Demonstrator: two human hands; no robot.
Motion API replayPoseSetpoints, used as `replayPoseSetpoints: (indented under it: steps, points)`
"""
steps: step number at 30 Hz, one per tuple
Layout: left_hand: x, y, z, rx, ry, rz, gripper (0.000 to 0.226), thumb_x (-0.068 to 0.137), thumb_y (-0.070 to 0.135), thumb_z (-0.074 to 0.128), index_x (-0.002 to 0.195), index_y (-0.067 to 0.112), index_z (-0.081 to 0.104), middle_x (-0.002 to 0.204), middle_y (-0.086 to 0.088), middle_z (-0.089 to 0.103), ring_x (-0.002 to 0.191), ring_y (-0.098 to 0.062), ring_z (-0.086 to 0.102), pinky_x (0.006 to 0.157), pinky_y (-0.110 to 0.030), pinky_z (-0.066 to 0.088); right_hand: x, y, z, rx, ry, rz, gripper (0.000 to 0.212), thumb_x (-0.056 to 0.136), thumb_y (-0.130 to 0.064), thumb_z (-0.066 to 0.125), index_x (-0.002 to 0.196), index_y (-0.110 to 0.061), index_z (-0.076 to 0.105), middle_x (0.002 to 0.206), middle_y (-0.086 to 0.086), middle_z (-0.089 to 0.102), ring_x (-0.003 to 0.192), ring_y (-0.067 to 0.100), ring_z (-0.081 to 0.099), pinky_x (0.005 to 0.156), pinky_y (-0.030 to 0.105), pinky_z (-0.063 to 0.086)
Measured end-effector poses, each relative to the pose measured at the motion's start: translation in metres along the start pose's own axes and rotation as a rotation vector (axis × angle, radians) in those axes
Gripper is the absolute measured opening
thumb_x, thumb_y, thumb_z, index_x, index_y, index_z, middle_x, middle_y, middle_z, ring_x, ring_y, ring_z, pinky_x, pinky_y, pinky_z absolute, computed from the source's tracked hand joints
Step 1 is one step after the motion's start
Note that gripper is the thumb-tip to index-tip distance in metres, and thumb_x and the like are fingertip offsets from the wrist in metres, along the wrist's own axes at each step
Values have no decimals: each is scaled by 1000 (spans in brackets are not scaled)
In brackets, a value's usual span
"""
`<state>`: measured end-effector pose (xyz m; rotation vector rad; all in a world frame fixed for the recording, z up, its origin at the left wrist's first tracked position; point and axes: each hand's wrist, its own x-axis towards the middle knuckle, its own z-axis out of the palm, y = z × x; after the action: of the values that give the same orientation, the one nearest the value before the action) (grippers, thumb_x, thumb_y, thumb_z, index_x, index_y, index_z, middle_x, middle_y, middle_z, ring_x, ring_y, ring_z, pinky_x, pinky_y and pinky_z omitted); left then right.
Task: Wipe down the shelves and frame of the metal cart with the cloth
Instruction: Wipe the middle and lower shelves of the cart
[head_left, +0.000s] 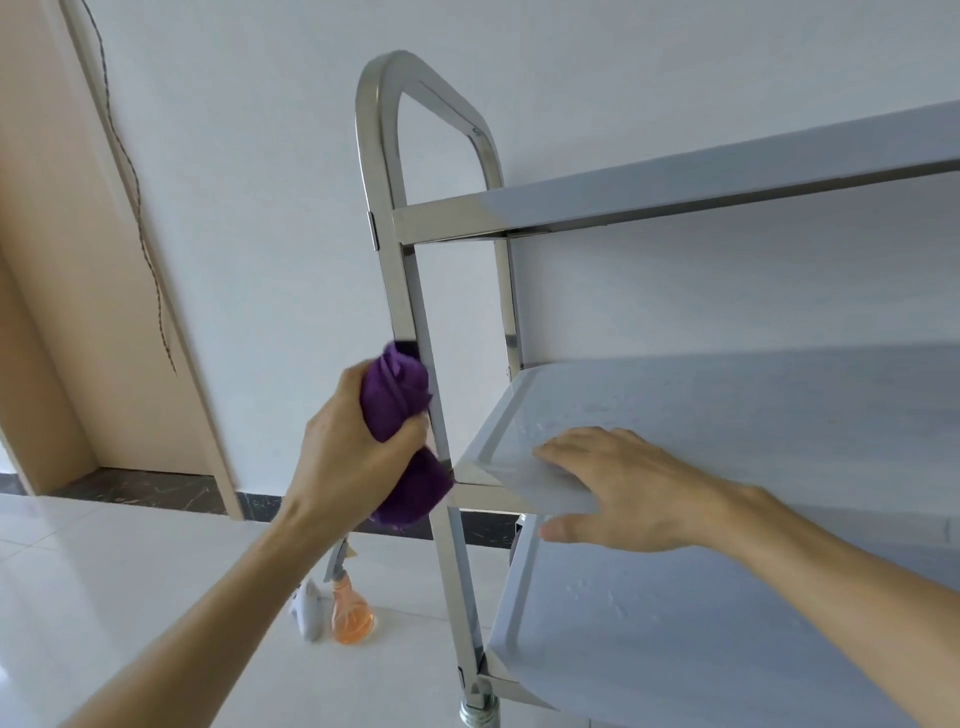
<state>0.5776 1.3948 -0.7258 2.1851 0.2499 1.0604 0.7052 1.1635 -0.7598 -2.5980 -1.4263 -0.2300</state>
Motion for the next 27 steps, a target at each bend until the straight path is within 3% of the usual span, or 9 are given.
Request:
replayPoseSetpoints:
  steps: [3,6,11,13,15,20,24,26,27]
  points:
    - [4,41,-4,-181,96,126,46,81,28,72,117,43,48,92,23,65,80,3,64,55,-8,48,-10,18,-13,54,28,86,81,87,-72,51,153,-30,29,159,-14,28,147,7,19,119,30,17]
    - [7,72,12,-212,44,270,47,80,30,70,120,43,48,95,21,65,83,0,64,61,-11,50,-21,33,-26,64,38,179,81,85,-73,51,151,-30,33,158,-14,31,146,8,23,119,32,22]
    - [25,67,65,-5,-133,186,54,84,34,65,133,33,44,122,7,49,98,-3,54,78,-28,47,-42,46,-31,39,-22,269,74,89,-74,41,149,-31,38,154,-15,37,143,10,29,117,33,24]
    - [29,50,83,195,-240,104,62,88,42,62,143,30,35,136,-2,43,111,-18,55,90,-39,49,-49,49,-31,1,-19,277,71,90,-74,37,145,-30,42,150,-13,43,139,11,35,114,33,28]
    - [27,32,99,501,-386,96,69,91,54,53,149,27,28,147,-3,41,127,-30,46,104,-46,40,-55,52,-30,-68,-9,270,70,90,-75,32,143,-31,44,146,-14,47,136,12,39,111,35,30]
    - [26,17,116,498,-546,32,81,78,80,40,143,31,39,138,5,49,121,-26,47,99,-48,44,-74,72,-31,-110,11,267,96,69,-92,15,143,-36,42,148,-20,43,138,8,37,111,33,29]
    - [26,17,123,386,-471,-8,63,85,63,54,141,36,43,142,6,48,120,-22,47,96,-36,41,-92,77,-17,-192,-121,214,110,66,-95,38,156,-38,9,165,-19,8,151,6,8,122,35,12]
    - [22,25,130,292,-503,0,54,88,56,56,139,40,45,140,11,50,115,-15,48,94,-32,41,-94,80,-18,-124,-137,218,110,65,-97,28,156,-38,13,164,-20,10,151,5,9,122,35,12]
    - [18,32,135,240,-530,22,51,89,55,55,137,42,46,138,13,50,113,-12,49,93,-30,41,-93,83,-24,-42,-113,237,106,65,-98,20,153,-38,25,161,-21,23,149,7,21,120,35,20]
